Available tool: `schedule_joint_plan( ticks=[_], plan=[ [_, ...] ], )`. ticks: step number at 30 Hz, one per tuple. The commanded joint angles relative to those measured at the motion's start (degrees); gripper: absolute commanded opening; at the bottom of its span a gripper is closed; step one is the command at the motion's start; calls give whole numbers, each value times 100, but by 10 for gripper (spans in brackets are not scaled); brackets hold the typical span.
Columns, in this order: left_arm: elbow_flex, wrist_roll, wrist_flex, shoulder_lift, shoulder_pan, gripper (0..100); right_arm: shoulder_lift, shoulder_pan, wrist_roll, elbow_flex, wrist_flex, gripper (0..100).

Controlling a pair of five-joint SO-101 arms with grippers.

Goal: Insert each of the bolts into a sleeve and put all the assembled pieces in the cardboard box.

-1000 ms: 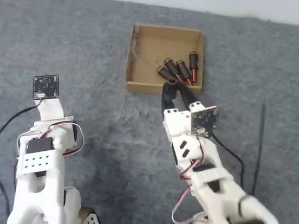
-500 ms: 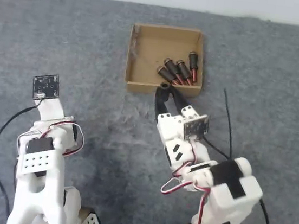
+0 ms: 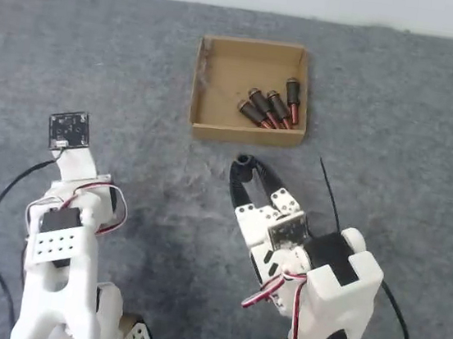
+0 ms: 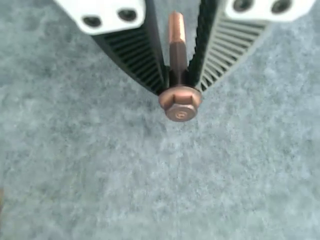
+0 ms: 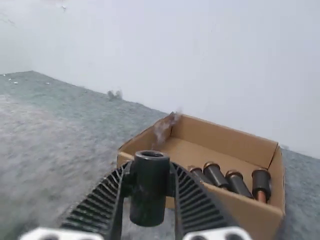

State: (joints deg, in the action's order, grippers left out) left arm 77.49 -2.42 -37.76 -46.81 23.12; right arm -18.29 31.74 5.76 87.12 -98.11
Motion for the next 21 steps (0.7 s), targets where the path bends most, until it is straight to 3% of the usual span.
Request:
schedule_joint_plan(
  ticks=[1,8,14,21],
  plan=[
    [-84,-9,457,-281,0,12,84,57,79,202,-277,6],
    [-119,-923,1345,-844,-422,12,259,66,79,624,-268,6],
    [-110,-949,1916,-1635,-1521,12,338,57,79,642,-259,6],
    [-119,-949,1969,-2629,-2655,12,312,57,79,633,-259,6]
  ],
)
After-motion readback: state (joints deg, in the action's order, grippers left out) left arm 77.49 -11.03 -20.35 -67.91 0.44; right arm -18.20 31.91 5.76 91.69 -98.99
